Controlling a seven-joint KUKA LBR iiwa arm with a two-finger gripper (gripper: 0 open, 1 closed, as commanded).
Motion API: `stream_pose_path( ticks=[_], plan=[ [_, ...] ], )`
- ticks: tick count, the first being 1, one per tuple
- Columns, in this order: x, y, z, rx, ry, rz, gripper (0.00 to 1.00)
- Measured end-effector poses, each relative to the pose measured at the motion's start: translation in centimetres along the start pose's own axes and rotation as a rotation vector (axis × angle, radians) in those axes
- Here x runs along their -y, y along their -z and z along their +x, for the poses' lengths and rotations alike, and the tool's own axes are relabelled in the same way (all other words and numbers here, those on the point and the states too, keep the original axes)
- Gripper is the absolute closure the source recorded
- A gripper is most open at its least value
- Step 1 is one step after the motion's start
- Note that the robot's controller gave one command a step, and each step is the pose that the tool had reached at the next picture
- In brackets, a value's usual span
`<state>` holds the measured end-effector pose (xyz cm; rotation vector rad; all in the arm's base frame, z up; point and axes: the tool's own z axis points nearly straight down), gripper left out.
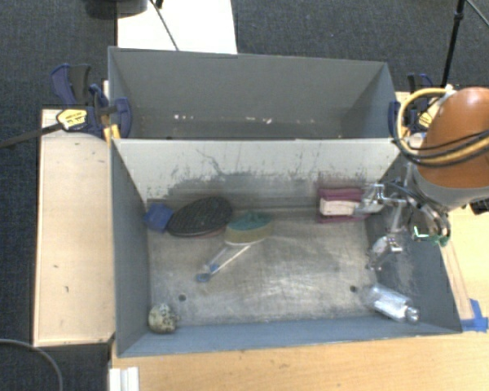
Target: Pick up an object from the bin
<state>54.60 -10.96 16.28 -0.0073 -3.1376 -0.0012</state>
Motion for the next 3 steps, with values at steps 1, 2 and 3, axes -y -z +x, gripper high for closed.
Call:
stream_pose_path(
  ticks=[1, 2, 3],
  plan=[
    [3.2, -9.0, 5.7, 0.009, 0.182, -0.017, 0.0],
    [1.6, -6.2, 5.0, 0.011, -0.046, 0.0, 0.0],
    [4.2, -5.6, 5.5, 0.011, -0.165, 0.002, 0.0]
  ],
)
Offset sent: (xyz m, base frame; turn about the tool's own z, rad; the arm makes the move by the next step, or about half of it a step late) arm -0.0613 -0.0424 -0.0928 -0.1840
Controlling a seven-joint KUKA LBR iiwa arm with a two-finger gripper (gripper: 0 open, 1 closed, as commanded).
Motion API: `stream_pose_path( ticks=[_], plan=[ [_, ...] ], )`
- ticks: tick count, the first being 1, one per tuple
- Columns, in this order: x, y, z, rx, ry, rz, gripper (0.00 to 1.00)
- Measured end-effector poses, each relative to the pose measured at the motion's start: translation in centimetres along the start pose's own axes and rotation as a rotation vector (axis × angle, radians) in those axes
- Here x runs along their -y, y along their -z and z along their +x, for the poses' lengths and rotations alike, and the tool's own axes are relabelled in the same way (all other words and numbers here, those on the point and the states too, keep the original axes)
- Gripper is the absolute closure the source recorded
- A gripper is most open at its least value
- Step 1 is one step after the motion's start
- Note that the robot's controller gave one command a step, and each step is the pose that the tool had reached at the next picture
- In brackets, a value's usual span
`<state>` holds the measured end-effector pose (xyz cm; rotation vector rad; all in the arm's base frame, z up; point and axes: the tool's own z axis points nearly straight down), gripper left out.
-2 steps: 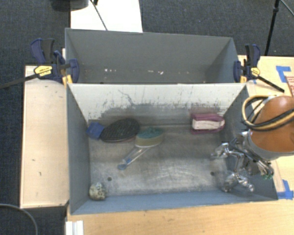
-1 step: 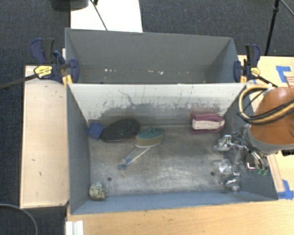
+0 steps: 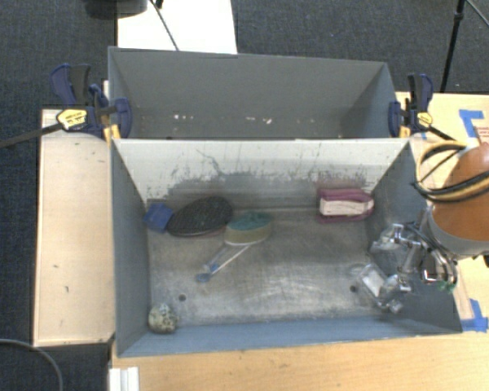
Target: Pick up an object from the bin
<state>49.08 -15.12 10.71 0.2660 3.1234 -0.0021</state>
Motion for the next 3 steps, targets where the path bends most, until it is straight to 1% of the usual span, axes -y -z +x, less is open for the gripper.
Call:
stream_pose_path(
  ticks=[1, 2, 3],
  plan=[
    [-0.2, -3.6, 0.0, -0.004, -0.13, -0.001, 0.0],
    [0.2, -3.5, 1.0, 0.005, 0.086, -0.001, 0.0],
    [0.1, -3.5, 1.1, 0.004, 0.089, -0.001, 1.0]
  ],
)
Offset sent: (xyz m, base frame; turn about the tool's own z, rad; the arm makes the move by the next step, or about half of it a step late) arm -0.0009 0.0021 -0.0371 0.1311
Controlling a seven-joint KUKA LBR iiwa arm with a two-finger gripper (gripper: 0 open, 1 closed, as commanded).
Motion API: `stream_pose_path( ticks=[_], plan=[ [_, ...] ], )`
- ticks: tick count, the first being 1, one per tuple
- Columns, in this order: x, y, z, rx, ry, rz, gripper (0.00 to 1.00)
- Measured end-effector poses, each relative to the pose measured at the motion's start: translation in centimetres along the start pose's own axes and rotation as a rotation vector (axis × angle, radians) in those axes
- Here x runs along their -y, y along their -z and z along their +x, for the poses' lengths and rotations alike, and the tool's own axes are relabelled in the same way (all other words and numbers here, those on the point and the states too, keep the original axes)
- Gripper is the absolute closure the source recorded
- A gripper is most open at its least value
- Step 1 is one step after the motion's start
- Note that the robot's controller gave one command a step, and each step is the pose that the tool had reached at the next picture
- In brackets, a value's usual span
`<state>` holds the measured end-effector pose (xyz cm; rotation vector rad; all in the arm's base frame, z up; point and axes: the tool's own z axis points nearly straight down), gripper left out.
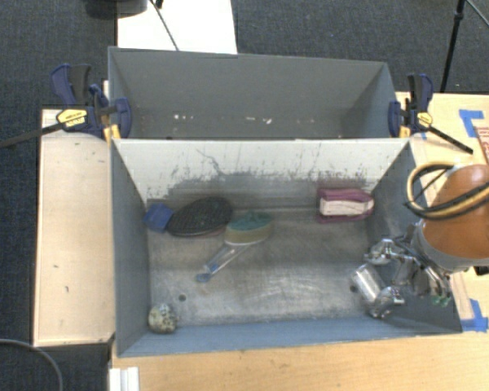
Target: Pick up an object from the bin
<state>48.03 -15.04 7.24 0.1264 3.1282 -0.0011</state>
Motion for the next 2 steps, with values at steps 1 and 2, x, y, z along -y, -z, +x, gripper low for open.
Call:
stream_pose_path(
  ticks=[1, 2],
  plan=[
    [0.02, 8.73, -0.35, -0.001, 0.003, 0.002, 1.0],
    [0.03, 9.28, -0.47, -0.006, 0.005, 0.001, 1.0]
  ],
)
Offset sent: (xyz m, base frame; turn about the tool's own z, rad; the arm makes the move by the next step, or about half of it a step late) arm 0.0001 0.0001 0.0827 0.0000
